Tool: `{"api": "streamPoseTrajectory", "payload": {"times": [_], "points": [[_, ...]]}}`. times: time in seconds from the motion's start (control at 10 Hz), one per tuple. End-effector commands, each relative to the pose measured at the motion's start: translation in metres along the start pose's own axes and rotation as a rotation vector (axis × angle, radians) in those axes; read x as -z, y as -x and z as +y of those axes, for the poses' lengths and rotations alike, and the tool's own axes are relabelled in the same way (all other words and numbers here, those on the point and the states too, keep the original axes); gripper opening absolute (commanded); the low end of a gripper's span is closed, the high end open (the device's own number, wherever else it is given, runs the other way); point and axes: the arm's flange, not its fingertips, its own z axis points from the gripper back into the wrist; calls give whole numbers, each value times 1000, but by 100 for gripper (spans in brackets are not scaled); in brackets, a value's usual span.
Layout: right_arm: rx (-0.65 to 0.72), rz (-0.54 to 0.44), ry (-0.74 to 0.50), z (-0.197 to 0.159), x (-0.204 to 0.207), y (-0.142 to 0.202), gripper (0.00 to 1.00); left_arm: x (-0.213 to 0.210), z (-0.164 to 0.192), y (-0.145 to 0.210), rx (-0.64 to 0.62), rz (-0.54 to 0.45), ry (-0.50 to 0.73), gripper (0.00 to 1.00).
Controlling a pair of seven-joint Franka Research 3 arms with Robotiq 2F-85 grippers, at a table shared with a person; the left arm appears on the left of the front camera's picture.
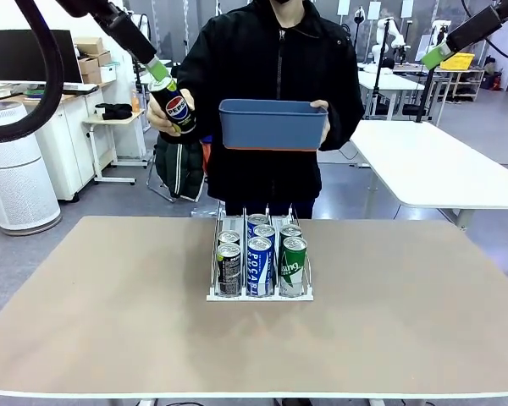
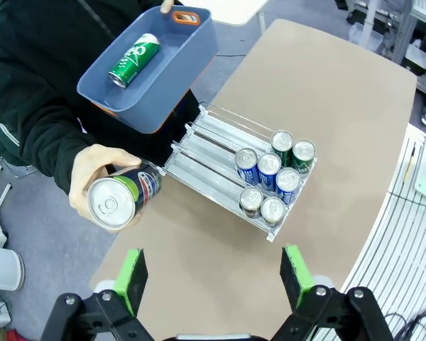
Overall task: Fill the beverage cans into the dispenser.
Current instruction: Pick up the Pepsi coke handed by the human.
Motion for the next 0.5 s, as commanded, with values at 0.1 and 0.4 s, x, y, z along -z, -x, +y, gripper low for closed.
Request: {"api": "streamPoseTrajectory", "payload": {"times": [0.1,0.4], "points": [[2,-7,-6,-1,0,0,100,-3,28,0,40,21,-32,100],[2,-7,-6,-1,0,0,100,15,55,1,48,80,-49,100]]}}
